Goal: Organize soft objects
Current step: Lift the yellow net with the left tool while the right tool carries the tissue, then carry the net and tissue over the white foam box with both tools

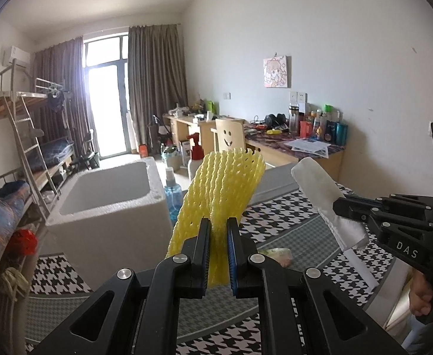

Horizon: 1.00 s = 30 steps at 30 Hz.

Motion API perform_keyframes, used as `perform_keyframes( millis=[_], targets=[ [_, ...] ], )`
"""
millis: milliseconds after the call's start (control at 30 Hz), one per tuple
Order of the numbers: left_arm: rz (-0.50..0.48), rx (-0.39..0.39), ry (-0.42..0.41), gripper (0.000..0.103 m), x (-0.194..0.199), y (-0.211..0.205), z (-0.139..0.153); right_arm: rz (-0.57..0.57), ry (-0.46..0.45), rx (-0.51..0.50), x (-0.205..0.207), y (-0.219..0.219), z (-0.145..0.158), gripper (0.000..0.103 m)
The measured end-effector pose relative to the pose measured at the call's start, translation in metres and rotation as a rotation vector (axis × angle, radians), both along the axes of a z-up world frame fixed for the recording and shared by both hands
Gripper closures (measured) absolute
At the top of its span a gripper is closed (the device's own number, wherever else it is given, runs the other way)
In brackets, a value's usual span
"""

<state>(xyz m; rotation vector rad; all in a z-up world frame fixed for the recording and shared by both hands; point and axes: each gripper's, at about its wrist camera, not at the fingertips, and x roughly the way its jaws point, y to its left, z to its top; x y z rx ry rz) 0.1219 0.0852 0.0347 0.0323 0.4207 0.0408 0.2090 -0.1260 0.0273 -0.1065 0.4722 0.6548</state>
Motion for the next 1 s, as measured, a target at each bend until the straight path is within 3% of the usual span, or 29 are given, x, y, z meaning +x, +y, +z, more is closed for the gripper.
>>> perform_keyframes(
  millis=[1000],
  targets=[
    [0.135,0.004,-0.103,0.092,0.024,0.031,0.038,0.064,-0.076,0.051,0.016,0.040,0.037,0.097]
  ],
)
